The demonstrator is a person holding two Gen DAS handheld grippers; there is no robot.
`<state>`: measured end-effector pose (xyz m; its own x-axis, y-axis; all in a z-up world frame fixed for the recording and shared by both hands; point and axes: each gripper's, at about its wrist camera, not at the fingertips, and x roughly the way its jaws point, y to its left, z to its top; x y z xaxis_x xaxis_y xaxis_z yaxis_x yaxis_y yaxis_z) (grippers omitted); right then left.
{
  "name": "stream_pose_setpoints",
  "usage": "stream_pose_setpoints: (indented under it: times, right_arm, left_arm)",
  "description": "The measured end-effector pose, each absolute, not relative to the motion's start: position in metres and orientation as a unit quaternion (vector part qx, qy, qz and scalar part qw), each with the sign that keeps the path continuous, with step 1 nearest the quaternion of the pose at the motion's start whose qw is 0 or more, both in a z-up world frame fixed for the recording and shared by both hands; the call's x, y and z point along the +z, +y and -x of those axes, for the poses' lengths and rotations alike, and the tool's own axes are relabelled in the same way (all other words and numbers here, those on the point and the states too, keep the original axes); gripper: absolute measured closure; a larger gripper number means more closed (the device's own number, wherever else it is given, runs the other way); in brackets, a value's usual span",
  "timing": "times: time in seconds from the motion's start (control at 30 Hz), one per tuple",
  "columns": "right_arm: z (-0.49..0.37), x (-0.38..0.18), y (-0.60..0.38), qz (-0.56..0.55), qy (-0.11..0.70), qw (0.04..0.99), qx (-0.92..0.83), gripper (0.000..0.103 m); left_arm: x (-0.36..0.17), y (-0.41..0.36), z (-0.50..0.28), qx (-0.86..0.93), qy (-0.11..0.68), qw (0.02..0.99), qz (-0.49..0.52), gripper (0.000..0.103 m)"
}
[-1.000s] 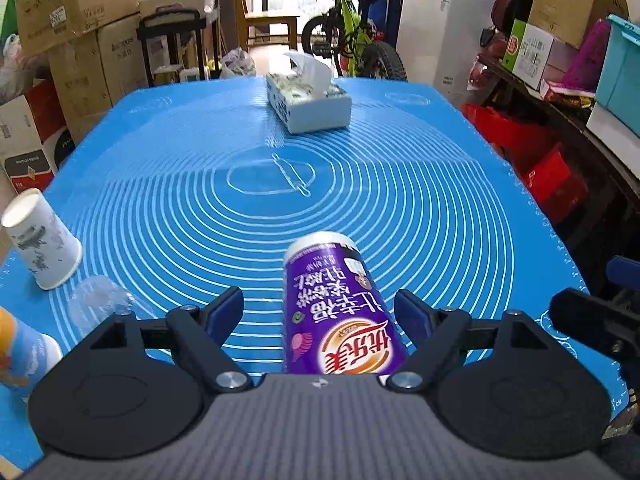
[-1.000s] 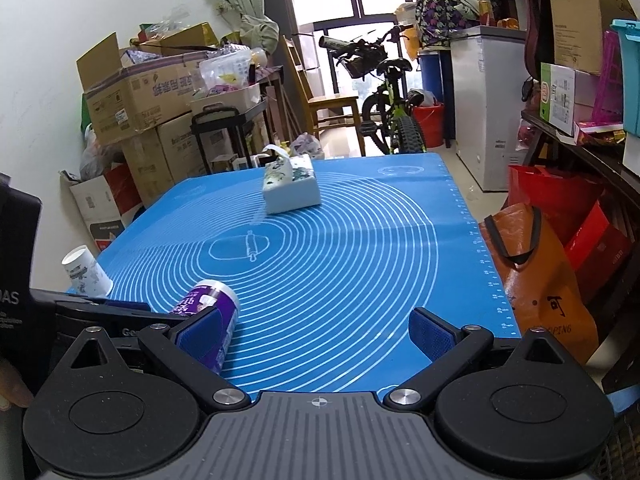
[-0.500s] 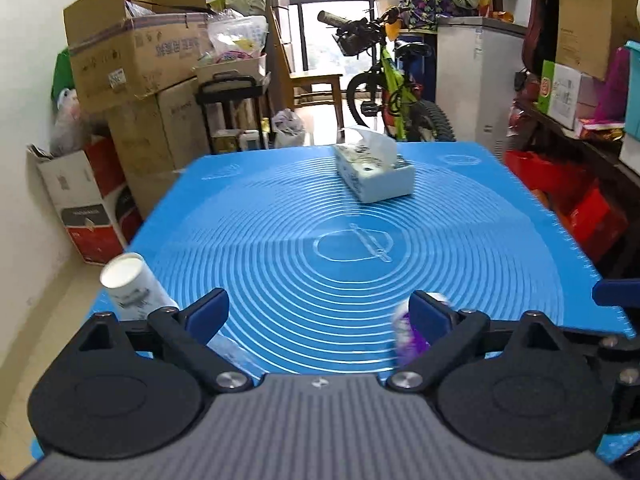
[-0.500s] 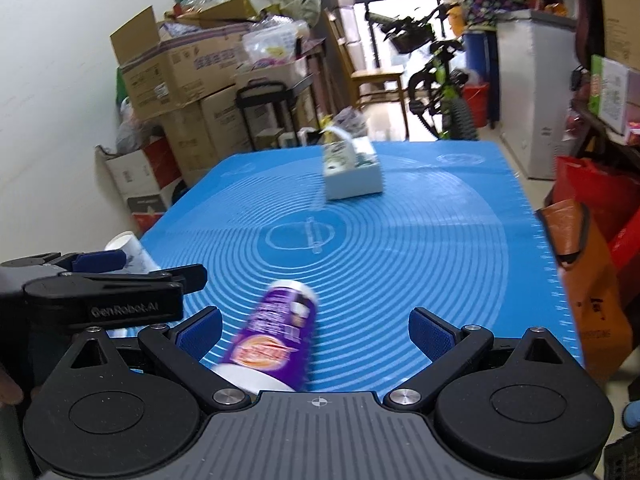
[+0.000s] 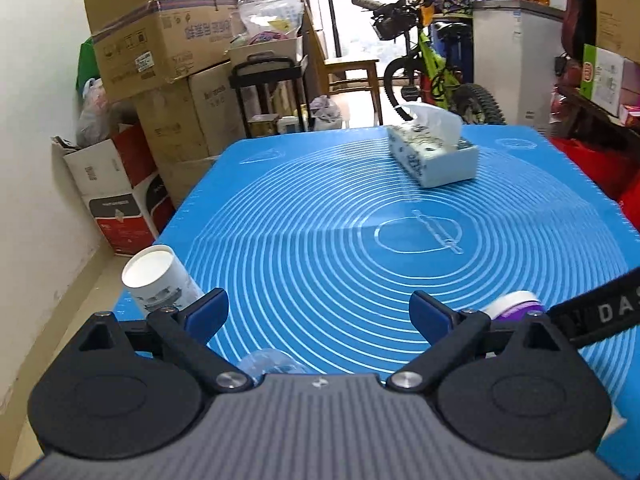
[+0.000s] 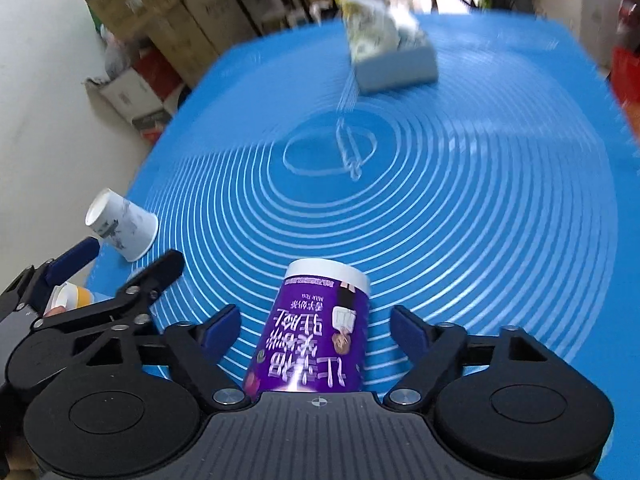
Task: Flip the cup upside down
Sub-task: 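Rotate the held purple cup with the right tool, rim facing down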
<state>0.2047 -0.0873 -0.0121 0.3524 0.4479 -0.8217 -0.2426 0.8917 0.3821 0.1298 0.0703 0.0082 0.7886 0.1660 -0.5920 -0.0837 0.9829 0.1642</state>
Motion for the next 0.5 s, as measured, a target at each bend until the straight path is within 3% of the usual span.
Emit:
stream_pose_setpoints:
  times: [0.1,0.3,0.5]
  right_arm:
    - [-0.217,-0.024,-0.082,-0.099,0.551,0.799,0.218,0.036]
    - [-0.213,-0.026,-0.076,-0.096,0.547,0.796,0.242,0.036]
    - [-0.187,0.003,-0.078,-0.048,0.454,0.859,0.233,0.036]
  left_arm:
    - [0.006,0.076,-0.132,0.065,0.323,0.942,-0.057,0.007]
    - [0.005,0.080,-0.132,0.060,0.325,0.943,-0.046,0.007]
    - [0.009,0.080,-0.129,0.058,0.320,0.945,-0.032,0.007]
